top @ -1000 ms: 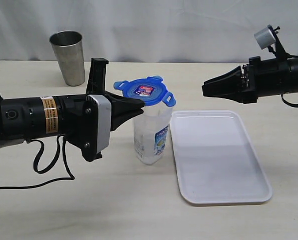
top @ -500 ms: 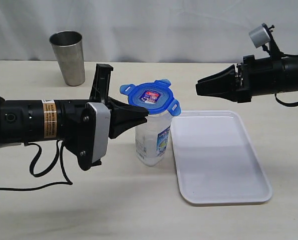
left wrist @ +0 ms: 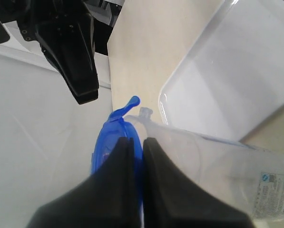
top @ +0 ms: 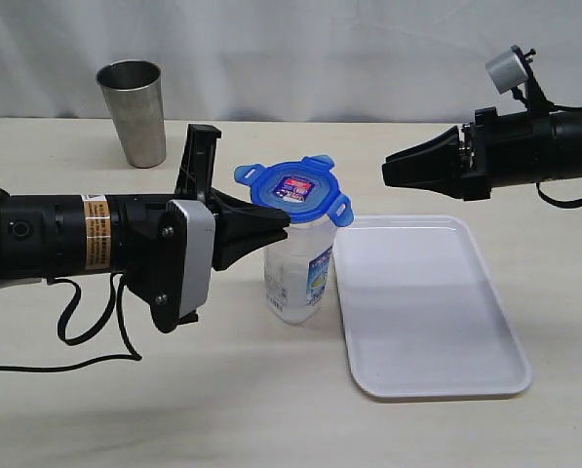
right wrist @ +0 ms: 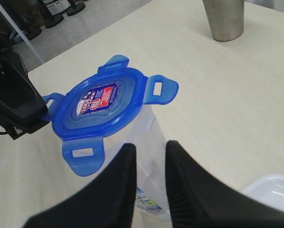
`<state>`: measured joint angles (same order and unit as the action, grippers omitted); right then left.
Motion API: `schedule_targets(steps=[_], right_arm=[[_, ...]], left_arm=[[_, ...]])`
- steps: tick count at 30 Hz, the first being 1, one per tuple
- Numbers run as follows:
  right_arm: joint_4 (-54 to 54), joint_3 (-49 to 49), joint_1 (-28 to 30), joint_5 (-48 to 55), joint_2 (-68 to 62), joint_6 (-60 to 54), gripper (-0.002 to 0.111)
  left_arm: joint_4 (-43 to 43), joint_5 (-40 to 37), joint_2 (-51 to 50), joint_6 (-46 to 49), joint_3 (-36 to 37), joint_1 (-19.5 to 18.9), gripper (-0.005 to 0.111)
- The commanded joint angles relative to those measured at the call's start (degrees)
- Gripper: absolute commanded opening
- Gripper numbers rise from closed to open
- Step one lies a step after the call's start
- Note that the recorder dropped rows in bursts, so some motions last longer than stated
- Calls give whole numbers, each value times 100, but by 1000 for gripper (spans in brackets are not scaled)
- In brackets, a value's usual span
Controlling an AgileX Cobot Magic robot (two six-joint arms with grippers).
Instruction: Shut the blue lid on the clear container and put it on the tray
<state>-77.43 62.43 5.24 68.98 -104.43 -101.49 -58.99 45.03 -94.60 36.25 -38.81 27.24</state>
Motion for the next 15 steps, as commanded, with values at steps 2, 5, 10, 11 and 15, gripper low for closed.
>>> schedule_targets(steps=[2, 5, 10, 11, 15], right_arm=[[-45, -14, -5, 99, 19, -83, 22], [-71, -14, -5, 99, 19, -84, 22], [-93, -14, -5, 99, 19, -84, 22], [-93, -14, -5, 99, 19, -84, 22], [-93, -14, -5, 99, 19, -84, 22]], left_arm=[[-15, 65, 37, -63, 34, 16, 0], [-8, 65, 37, -75, 34, 16, 1], [7, 115, 37, -75, 34, 16, 21], [7, 115, 37, -75, 34, 16, 26], [7, 159, 37, -221, 34, 16, 40]])
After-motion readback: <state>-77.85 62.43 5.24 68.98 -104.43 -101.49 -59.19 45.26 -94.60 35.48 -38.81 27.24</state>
